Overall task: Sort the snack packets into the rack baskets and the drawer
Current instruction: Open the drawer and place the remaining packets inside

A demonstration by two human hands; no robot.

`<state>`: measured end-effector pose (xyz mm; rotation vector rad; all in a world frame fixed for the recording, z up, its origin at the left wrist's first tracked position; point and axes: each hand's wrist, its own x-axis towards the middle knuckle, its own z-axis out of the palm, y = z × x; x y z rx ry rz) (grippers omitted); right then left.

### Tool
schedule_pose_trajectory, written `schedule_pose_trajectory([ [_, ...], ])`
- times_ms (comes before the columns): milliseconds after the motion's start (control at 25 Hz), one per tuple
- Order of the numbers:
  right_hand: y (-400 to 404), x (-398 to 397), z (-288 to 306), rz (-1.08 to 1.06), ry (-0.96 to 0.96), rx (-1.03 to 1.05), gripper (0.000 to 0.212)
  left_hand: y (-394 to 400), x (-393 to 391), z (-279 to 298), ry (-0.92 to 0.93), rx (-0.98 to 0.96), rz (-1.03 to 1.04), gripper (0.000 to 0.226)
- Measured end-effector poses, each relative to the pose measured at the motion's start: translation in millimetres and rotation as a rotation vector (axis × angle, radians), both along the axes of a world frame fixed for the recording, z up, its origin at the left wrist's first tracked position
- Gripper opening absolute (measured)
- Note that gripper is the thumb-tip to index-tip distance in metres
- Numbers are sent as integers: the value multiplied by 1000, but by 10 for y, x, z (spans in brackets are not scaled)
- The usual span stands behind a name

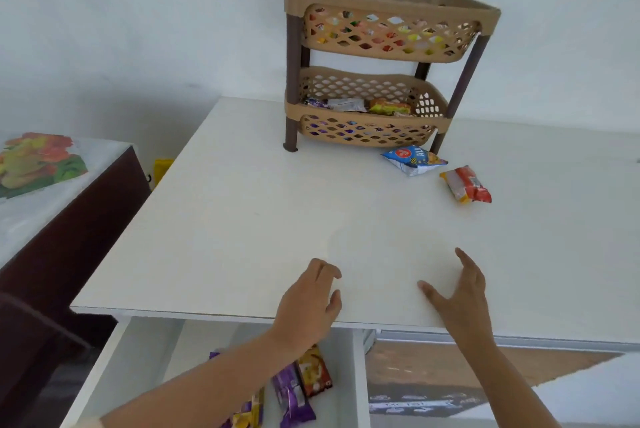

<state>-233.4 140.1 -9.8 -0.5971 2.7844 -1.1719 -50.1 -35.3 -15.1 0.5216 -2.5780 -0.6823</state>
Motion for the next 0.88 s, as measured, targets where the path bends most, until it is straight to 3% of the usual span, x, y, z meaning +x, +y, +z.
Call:
schedule_pose_trajectory([
  [120, 14, -408, -44, -55, 4, -15, 87, -166, -530, 0, 10, 41, 63, 27],
  [280, -198, -894, -73, -114, 33, -71, 83, -285, -1165, -21, -47, -171, -94, 34],
  [560, -483, -1546, -112, -221, 73, -112, 88, -566, -1994, -74, -94, -278, -99, 60],
  [760, -556, -1817, -110, -237, 117, -89, 88, -707, -2531, -87, -63, -378, -175, 39],
  [880, -570, -1895, -137, -219, 120, -96, 89, -761, -2785, -117, -47, -453, -243, 41],
])
